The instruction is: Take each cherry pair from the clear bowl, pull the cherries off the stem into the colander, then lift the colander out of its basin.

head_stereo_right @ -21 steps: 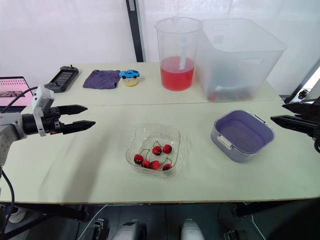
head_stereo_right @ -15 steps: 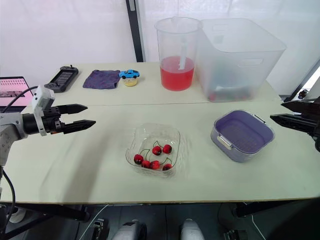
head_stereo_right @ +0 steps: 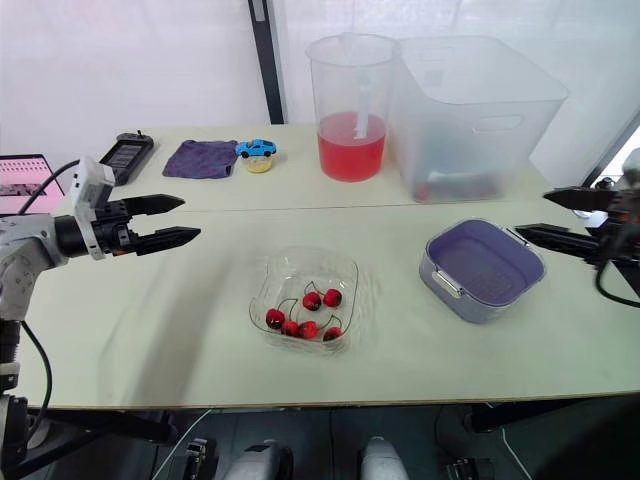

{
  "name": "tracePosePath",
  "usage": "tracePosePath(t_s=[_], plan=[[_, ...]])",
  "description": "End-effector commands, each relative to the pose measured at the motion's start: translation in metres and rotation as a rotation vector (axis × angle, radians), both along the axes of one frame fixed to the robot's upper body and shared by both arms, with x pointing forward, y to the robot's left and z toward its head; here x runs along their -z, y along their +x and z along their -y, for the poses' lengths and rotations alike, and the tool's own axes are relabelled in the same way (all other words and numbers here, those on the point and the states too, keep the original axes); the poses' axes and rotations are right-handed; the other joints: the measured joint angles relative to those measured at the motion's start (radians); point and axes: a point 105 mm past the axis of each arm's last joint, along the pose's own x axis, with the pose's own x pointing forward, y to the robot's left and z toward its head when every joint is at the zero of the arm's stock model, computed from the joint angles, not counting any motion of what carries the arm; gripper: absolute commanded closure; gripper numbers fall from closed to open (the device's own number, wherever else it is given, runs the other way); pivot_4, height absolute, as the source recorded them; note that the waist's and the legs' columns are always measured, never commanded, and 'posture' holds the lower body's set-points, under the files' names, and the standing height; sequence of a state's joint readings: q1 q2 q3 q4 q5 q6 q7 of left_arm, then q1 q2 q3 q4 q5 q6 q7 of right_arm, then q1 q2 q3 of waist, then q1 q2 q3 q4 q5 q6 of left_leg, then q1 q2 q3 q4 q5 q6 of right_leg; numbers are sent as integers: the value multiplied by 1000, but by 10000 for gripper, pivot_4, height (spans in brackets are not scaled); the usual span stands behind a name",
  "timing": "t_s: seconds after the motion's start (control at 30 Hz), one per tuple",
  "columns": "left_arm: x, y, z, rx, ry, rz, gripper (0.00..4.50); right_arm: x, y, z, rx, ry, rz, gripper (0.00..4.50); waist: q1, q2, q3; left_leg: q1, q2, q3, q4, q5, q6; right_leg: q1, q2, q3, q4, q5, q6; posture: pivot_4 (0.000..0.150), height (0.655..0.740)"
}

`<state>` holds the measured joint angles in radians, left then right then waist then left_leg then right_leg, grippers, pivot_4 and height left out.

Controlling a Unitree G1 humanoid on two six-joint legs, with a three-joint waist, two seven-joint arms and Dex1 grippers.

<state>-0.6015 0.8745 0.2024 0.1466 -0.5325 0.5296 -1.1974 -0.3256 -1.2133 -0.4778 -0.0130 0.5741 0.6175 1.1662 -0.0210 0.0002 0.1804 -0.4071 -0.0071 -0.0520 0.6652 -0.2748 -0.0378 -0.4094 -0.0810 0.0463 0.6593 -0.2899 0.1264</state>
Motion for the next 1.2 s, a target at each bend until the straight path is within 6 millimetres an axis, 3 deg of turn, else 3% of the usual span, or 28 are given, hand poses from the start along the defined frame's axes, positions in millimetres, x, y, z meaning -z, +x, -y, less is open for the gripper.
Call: tracePosePath(t_s=[0.03,0.1,0.2,0.3,0.47,0.63,0.77,0.87,0.97,1.2], plan=[[-4,-12,7,62,81,63,0,-8,-1,-39,-76,-179,94,392,0,0,0,0,0,0,0,0,0,-1,0,0,0,0,0,1500,7337],[-1,-18,12,95,87,58,0,-5,-5,-63,-169,-184,44,392,2,0,0,-1,0,0,0,0,0,-1,0,0,0,0,0,1500,7337],[9,-31,22,149,92,47,0,-2,-13,-116,-355,-202,-15,392,2,0,0,-1,0,0,0,0,0,-1,0,0,0,0,0,1500,7337],[21,-42,31,199,104,21,0,15,-15,-156,-479,-237,-206,392,0,0,0,-1,2,-3,0,0,0,-1,1,0,0,0,0,1500,7337],[24,-55,42,244,74,9,0,38,4,-203,-516,-389,-250,392,7,-1,0,-2,1,-5,0,0,0,-2,0,-1,0,0,0,1500,7337],[23,-64,44,218,39,-10,0,61,28,-227,-393,-491,-291,392,3,-1,0,-3,0,-5,1,0,0,-3,-1,-1,0,0,0,1500,7337],[38,-60,42,145,58,-2,0,70,30,-244,-388,-529,-302,392,2,-1,0,-3,0,-5,0,0,0,-5,-1,0,4,0,0,1500,7337],[43,-62,48,135,46,1,0,84,29,-251,-396,-577,-329,9362,1,-1,0,-3,0,-5,0,0,0,-6,-1,0,4,0,0,1500,7337],[46,-65,51,135,48,-1,0,96,29,-250,-395,-643,-346,23669,4,-2,0,-3,0,-5,0,0,-1,-6,-1,0,4,0,0,1500,7337],[51,-66,62,147,33,-18,0,111,38,-249,-383,-741,-320,23669,0,-2,0,-3,-1,-5,0,0,-1,-7,-1,0,4,0,0,1500,7337]])
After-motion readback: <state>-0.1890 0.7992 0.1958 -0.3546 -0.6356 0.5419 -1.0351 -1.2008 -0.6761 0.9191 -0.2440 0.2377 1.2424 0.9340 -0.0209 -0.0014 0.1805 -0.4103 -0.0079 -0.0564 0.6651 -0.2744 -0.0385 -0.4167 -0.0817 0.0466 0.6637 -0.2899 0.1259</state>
